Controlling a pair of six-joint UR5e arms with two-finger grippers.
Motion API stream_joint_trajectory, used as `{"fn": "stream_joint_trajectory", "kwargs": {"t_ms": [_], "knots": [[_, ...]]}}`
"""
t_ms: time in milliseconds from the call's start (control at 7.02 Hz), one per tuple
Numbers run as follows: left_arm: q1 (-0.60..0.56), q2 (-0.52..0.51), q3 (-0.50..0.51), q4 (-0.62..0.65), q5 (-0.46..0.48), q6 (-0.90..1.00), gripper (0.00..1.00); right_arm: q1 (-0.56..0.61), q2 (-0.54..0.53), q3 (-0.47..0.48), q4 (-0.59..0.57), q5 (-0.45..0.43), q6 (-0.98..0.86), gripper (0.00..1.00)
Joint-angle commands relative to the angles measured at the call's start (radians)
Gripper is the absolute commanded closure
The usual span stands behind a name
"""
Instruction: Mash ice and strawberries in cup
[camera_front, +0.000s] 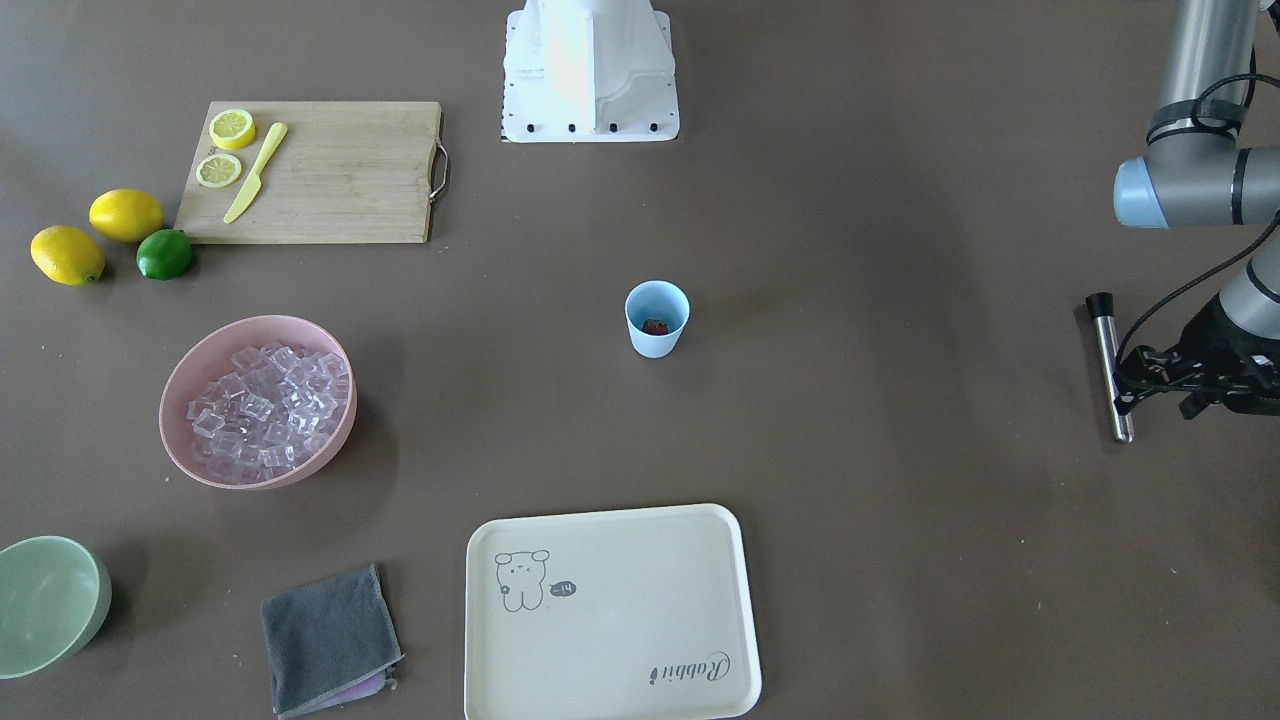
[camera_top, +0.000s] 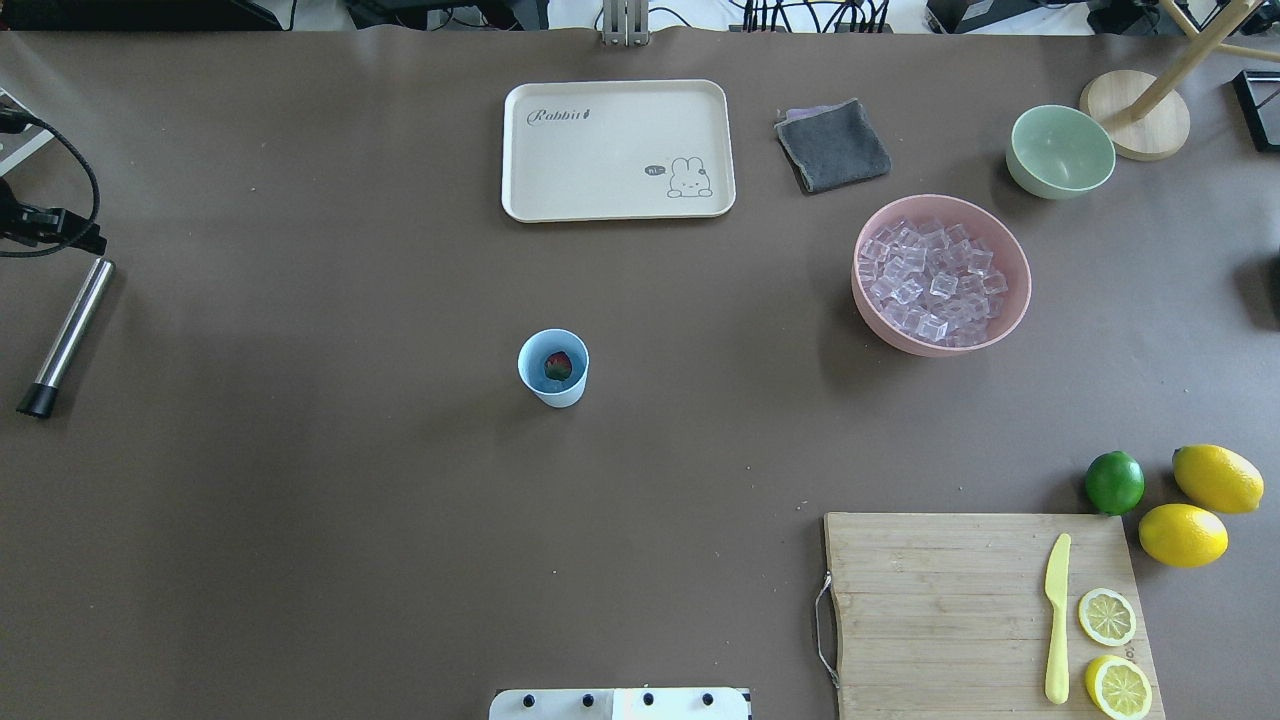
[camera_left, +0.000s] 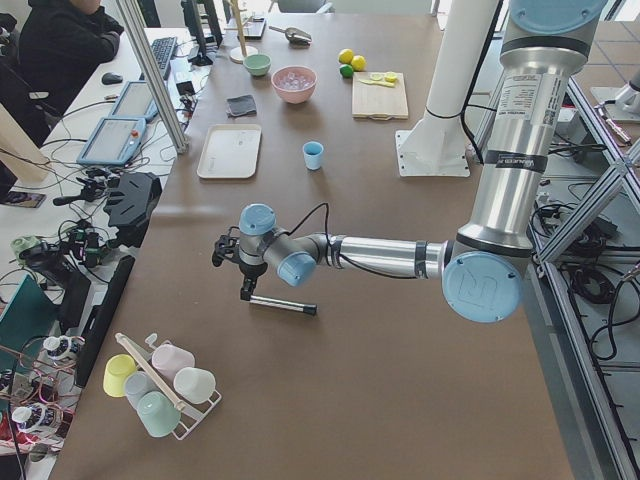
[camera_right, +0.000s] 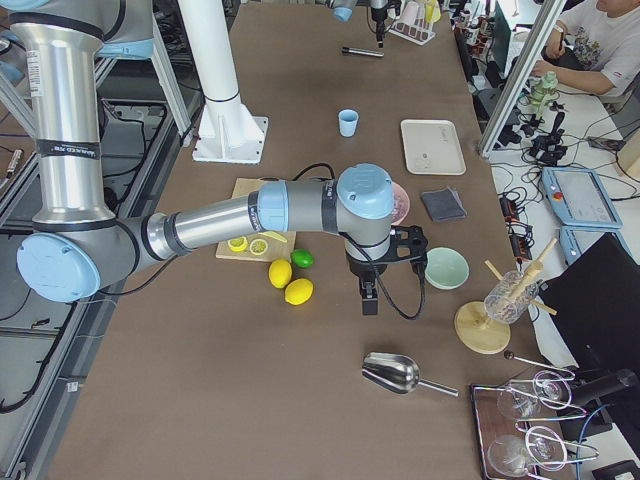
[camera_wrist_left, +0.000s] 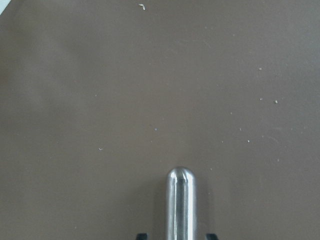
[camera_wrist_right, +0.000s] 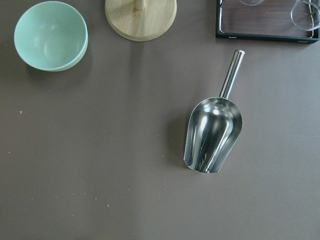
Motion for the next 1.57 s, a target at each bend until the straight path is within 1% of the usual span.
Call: {"fn": "stream_joint_trajectory", "kwargs": {"t_ms": [0,142,285,427,570,712,854,1139,1282,1424], "knots": [[-0.215,-0.105,-0.005,0.139,-0.175,0.013,0.02,0.000,0.001,-0.002,-0.003,-0.010,0.000,0.01],[-0.286,-0.110,-0.010,0.190,-0.240,0.068,0.02,-0.003,-0.008,-0.004,-0.005,-0.007,0.000,0.01],[-0.323,-0.107,-0.043,0.224,-0.253,0.122,0.02,-0.005,-0.040,-0.005,0.000,-0.001,-0.007,0.01],[-0.337,-0.049,-0.128,0.247,-0.262,0.124,0.02,-0.005,-0.054,-0.004,-0.002,-0.001,-0.027,0.01],[-0.336,0.035,-0.220,0.249,-0.278,0.127,0.02,-0.005,-0.062,-0.004,0.001,0.001,-0.029,0.01],[-0.340,0.007,-0.235,0.334,-0.352,0.128,0.02,-0.009,-0.062,-0.004,0.002,0.009,-0.035,0.01],[-0.352,-0.011,-0.220,0.365,-0.324,0.186,0.02,-0.008,-0.062,-0.004,0.000,0.021,-0.036,0.01],[-0.392,0.185,-0.241,0.347,-0.334,0.368,0.02,-0.009,-0.062,0.002,0.000,0.024,-0.033,0.01],[-0.406,0.192,-0.260,0.352,-0.341,0.368,0.02,-0.018,-0.056,0.001,0.000,0.027,-0.036,0.01],[-0.400,0.171,-0.234,0.352,-0.324,0.374,0.02,-0.018,-0.054,0.004,0.000,0.030,-0.036,0.01]]}}
